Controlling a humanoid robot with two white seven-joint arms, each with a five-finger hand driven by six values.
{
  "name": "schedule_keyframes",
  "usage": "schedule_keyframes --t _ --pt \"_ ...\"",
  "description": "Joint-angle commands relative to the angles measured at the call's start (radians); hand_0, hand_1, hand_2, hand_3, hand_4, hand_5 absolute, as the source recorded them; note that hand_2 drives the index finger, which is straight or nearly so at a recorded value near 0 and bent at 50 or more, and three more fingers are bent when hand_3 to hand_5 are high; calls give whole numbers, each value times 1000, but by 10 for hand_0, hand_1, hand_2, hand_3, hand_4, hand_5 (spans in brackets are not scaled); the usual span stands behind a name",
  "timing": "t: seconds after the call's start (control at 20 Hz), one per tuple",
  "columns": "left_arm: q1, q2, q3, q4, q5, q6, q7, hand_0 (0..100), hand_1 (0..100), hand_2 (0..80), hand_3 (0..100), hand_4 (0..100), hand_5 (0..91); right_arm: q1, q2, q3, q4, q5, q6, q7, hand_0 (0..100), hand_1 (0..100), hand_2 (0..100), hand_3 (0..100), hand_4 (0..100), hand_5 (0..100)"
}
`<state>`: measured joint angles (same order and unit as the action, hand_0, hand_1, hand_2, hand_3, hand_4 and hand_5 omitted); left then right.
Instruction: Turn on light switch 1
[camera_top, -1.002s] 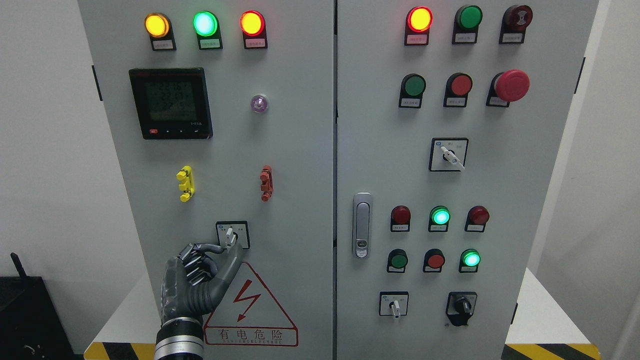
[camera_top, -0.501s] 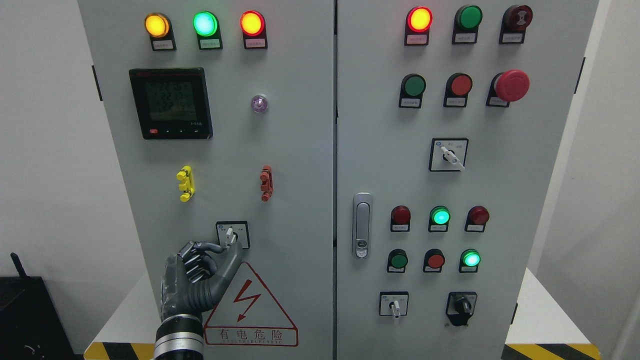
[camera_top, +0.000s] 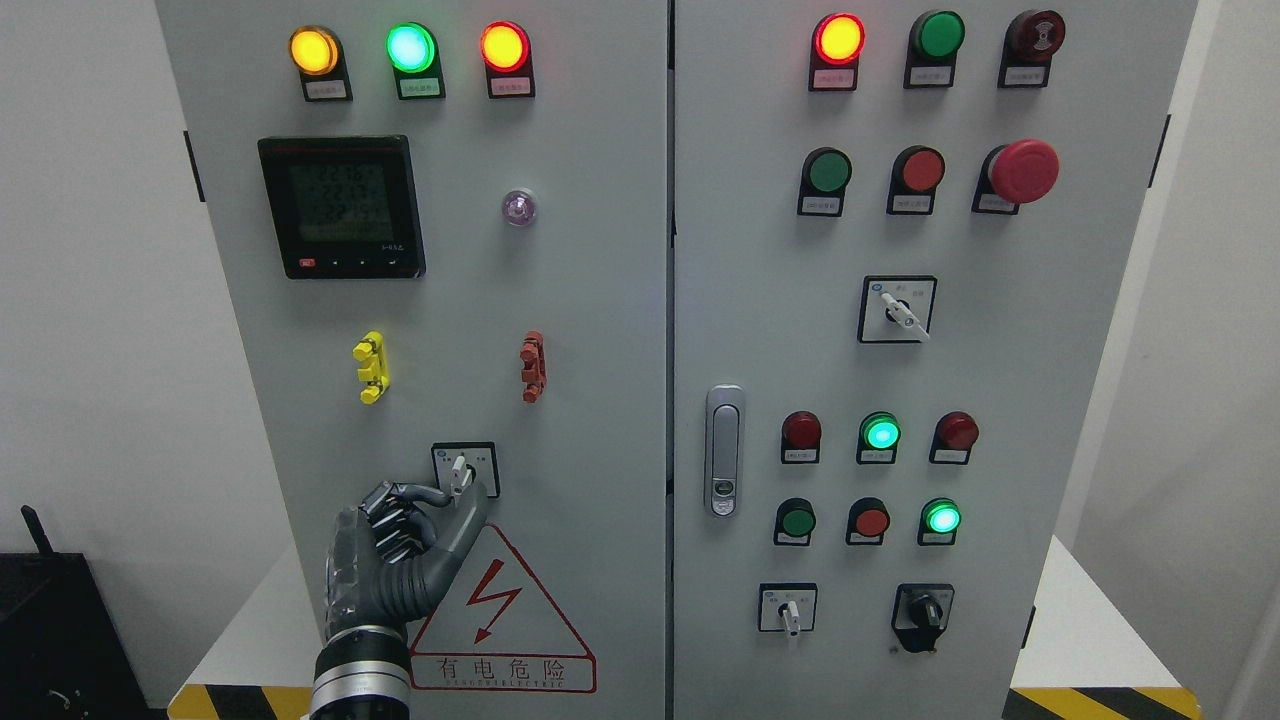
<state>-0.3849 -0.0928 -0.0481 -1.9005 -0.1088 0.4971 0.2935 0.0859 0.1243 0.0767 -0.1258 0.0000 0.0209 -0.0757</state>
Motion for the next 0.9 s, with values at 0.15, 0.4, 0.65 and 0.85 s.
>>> schedule_keyframes --t 0.15,0.4,0.65,0.85 --pt "-15 -27 -6 0 -2 15 1 118 726 612 972 911 883 0 0 0 0 -25 1 1 0 0 0 0 0 0" --pt "-14 -28 -3 0 -9 23 3 117 725 609 973 914 883 0 0 0 0 -25 -1 1 0 0 0 0 0 0" --pt "-15 -30 -2 0 -35 23 3 116 723 609 974 916 884 0 0 0 0 -25 1 1 0 0 0 0 0 0" --pt "-15 -30 -2 0 -37 31 3 118 715 613 976 920 884 0 0 0 0 -25 1 1 0 0 0 0 0 0"
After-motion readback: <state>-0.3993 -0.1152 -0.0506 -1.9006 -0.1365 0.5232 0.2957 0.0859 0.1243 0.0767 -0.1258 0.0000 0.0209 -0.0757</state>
